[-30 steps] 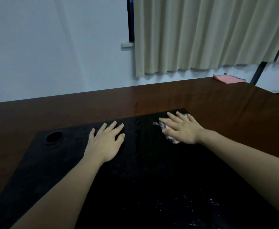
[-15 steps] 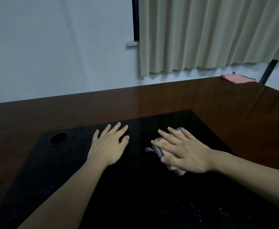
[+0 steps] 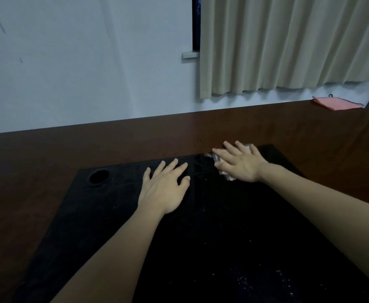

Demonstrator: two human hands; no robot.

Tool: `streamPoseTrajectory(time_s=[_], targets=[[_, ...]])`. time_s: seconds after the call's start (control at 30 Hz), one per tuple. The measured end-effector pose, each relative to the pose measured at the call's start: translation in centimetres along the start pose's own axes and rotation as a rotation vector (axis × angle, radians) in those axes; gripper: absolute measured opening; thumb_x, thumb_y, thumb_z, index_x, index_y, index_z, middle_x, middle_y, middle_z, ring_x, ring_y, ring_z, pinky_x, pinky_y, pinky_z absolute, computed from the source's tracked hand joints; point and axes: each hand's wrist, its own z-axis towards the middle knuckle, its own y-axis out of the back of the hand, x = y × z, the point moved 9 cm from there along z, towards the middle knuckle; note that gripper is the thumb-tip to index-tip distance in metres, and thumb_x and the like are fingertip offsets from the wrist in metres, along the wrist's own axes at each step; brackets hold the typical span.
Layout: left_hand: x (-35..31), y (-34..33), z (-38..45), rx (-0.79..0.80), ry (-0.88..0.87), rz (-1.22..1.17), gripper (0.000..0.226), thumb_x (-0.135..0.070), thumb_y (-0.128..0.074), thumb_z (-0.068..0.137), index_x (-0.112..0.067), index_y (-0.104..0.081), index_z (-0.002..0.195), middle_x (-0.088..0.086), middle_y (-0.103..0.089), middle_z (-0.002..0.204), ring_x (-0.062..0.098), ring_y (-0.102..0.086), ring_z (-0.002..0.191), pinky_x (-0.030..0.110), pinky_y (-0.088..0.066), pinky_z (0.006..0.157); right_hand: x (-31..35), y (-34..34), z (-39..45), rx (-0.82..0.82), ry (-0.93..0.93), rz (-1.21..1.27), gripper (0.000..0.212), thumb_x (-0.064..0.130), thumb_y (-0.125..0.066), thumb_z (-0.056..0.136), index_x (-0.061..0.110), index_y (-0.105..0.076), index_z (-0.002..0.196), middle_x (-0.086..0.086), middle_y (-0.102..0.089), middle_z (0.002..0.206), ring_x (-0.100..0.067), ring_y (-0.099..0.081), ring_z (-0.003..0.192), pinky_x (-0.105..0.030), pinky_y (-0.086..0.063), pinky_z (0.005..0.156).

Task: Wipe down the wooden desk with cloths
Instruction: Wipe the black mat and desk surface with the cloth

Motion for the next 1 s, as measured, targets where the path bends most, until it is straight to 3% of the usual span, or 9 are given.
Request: streamPoseTrajectory(time_s=[0.13, 0.27, 0.4, 0.57, 0.7, 0.9, 1.0], targets=[[0.0, 0.1, 0.0, -0.02, 0.007, -0.055, 0.053, -0.053, -0.029, 0.107, -0.042, -0.026, 0.158, -0.016, -0.013, 0.168, 0.014, -0.005, 0.156, 0.051, 0.002, 0.126, 5.8, -1.6, -7.3, 0.024, 0.233, -0.082, 0.083, 0.084, 0.011, 0.074, 0.056, 0.013, 0.153, 0.01, 0.02, 0.166, -0.022, 0.019, 0.153, -0.054, 0.008, 0.123], [0.7, 1.6, -0.2, -0.083, 0.017, -0.148, 0.05, -0.049, -0.035, 0.107, -0.038, -0.034, 0.156, -0.012, -0.02, 0.167, 0.015, -0.01, 0.156, 0.048, -0.006, 0.125, 7.0, -2.5, -10.9, 0.051, 0.338, -0.032, 0.071, 0.082, -0.001, 0.084, 0.061, 0.013, 0.151, 0.015, 0.026, 0.163, -0.016, 0.029, 0.15, -0.049, 0.016, 0.122], [3.4, 3.3, -0.6, -0.09, 0.026, -0.08, 0.05, -0.049, -0.035, 0.107, -0.039, -0.034, 0.156, -0.013, -0.022, 0.167, 0.016, -0.012, 0.156, 0.049, -0.007, 0.125, 5.7, -1.7, -7.8, 0.035, 0.282, -0.059, 0.07, 0.08, -0.003, 0.086, 0.06, 0.009, 0.152, 0.015, 0.021, 0.165, -0.016, 0.022, 0.152, -0.049, 0.011, 0.124], [7.9, 3.5, -1.9, -0.047, 0.088, -0.04, 0.051, -0.048, -0.033, 0.108, -0.038, -0.031, 0.157, -0.012, -0.019, 0.167, 0.018, -0.009, 0.156, 0.052, -0.005, 0.126, 2.2, 0.1, 0.7, -0.022, 0.07, 0.01, 0.062, 0.072, -0.015, 0.098, 0.055, 0.002, 0.155, 0.008, 0.011, 0.17, -0.024, 0.011, 0.156, -0.056, 0.005, 0.123], [10.0, 3.5, -2.7, -0.047, 0.118, -0.014, 0.051, -0.048, -0.033, 0.108, -0.037, -0.031, 0.158, -0.01, -0.018, 0.168, 0.02, -0.007, 0.157, 0.053, -0.003, 0.126, 3.5, 0.6, 3.4, -0.011, 0.005, 0.004, 0.063, 0.07, -0.016, 0.099, 0.053, 0.002, 0.157, 0.004, 0.011, 0.17, -0.029, 0.011, 0.156, -0.06, 0.005, 0.122], [11.4, 4.0, -3.0, -0.032, 0.162, -0.027, 0.051, -0.05, -0.031, 0.108, -0.04, -0.028, 0.158, -0.012, -0.014, 0.169, 0.02, -0.004, 0.157, 0.056, 0.002, 0.124, 11.8, -1.5, -5.0, 0.034, 0.344, -0.093, 0.068, 0.077, -0.004, 0.091, 0.057, 0.011, 0.153, 0.01, 0.02, 0.167, -0.021, 0.021, 0.153, -0.052, 0.011, 0.123], [12.0, 3.5, -3.2, -0.001, 0.159, 0.007, 0.053, -0.052, -0.028, 0.107, -0.041, -0.024, 0.159, -0.012, -0.01, 0.169, 0.02, -0.001, 0.157, 0.056, 0.003, 0.124, 13.5, -2.7, -9.5, 0.058, 0.494, -0.066, 0.063, 0.077, -0.008, 0.093, 0.062, 0.014, 0.15, 0.015, 0.027, 0.164, -0.015, 0.032, 0.148, -0.046, 0.021, 0.12]])
